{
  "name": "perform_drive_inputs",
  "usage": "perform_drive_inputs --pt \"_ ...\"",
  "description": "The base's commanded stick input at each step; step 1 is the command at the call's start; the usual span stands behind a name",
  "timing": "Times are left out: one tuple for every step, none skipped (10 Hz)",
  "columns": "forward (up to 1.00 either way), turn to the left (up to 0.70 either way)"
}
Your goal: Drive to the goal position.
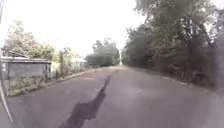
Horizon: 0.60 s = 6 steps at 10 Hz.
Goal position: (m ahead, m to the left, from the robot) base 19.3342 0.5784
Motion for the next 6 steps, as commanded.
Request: perform_drive_inputs --pt "0.70 0.00" --pt "0.70 0.00" --pt "0.70 0.00" --pt "0.70 0.00" --pt "0.70 0.00" --pt "0.70 0.00"
